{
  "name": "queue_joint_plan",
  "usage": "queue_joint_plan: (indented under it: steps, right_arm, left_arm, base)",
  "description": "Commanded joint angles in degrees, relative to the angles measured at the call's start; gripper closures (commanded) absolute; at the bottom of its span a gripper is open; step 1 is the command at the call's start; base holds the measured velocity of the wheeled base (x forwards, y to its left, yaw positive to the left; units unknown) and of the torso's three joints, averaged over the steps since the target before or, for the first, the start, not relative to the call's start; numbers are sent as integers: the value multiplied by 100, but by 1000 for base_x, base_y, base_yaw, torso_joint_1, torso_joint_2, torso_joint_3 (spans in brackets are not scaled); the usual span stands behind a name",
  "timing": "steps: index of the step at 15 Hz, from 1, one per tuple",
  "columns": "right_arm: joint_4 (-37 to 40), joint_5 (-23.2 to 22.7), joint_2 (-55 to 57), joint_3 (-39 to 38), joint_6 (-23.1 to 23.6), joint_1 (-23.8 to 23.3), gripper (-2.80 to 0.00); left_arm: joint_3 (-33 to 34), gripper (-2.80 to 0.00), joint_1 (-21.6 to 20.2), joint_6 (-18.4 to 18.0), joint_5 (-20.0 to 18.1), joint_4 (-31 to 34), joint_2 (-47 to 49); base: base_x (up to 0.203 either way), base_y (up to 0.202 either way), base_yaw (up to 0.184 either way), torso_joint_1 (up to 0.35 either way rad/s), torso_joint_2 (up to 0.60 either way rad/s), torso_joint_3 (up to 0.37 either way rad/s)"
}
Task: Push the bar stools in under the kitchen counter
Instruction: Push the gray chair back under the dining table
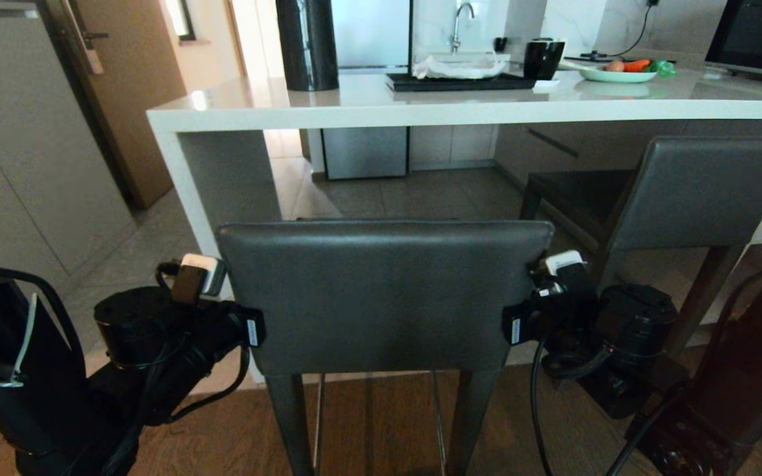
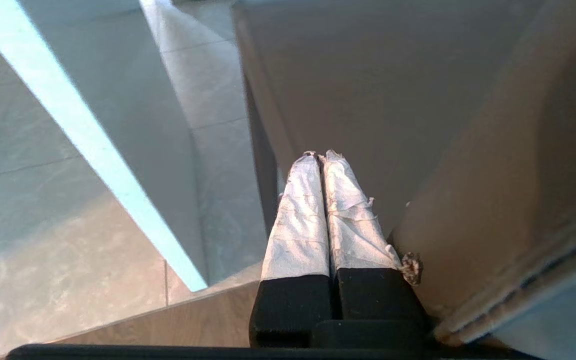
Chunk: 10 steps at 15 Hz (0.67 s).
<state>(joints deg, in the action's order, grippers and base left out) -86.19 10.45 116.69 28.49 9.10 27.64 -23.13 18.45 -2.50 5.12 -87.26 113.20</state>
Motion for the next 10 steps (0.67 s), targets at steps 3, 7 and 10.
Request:
queue_joint_plan:
  steps: [3, 7, 10]
  right_arm:
    - [-38, 30, 55, 45, 13, 23, 0]
    - [-21, 88, 119, 412, 30, 75, 0]
    - [-30, 97, 134, 385, 21, 84, 0]
  left_arm:
    - [24, 0, -93, 10, 24, -40, 79]
    - [144, 0, -96, 4, 24, -40, 184]
    - [98, 0, -114, 4, 6, -40, 229]
  base:
    - [0, 0, 0, 0, 0, 0]
    - [0, 0, 0, 0, 0, 0]
    - [0, 0, 0, 0, 0, 0]
